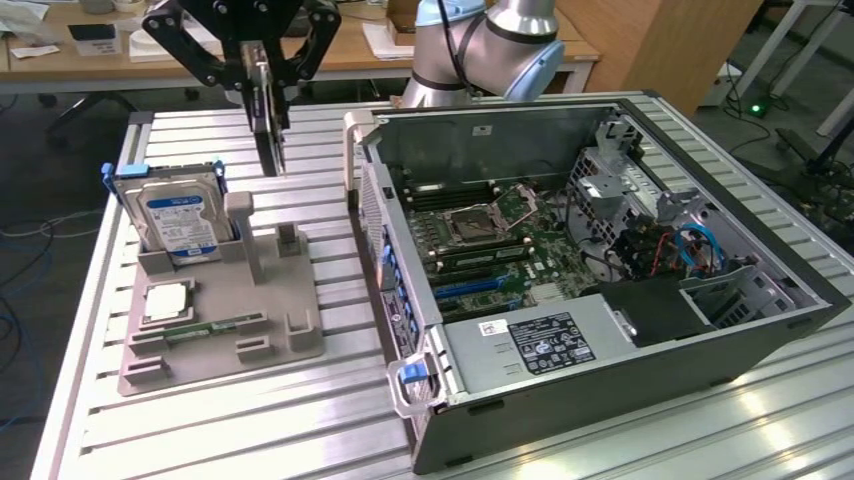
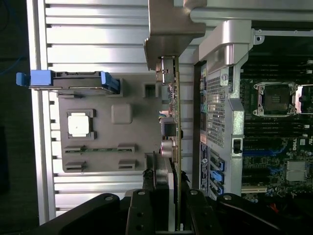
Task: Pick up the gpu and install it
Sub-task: 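Pick up the gpu and move the gpu toward the slot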
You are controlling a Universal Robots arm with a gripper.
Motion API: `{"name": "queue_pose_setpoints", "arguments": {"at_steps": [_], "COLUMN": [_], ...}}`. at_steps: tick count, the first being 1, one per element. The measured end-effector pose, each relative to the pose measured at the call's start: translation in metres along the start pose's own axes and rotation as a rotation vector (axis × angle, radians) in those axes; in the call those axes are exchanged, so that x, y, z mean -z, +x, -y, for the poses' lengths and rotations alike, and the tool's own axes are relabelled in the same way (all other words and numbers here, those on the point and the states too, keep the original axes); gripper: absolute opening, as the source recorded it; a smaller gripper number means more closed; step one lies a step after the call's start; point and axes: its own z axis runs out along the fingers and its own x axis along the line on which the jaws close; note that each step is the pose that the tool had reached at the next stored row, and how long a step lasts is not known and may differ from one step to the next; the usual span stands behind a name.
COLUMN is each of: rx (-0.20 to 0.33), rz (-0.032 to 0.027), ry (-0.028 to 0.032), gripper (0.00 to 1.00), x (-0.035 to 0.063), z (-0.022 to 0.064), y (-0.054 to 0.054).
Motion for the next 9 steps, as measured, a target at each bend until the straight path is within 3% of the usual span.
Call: {"name": "queue_pose_setpoints", "arguments": {"at_steps": [9], "rx": [0.0], "rz": [0.0], "ry": [0.0], "gripper": [0.28], "x": [-0.0005], "z": [-0.0003], "y": [-0.009]}}
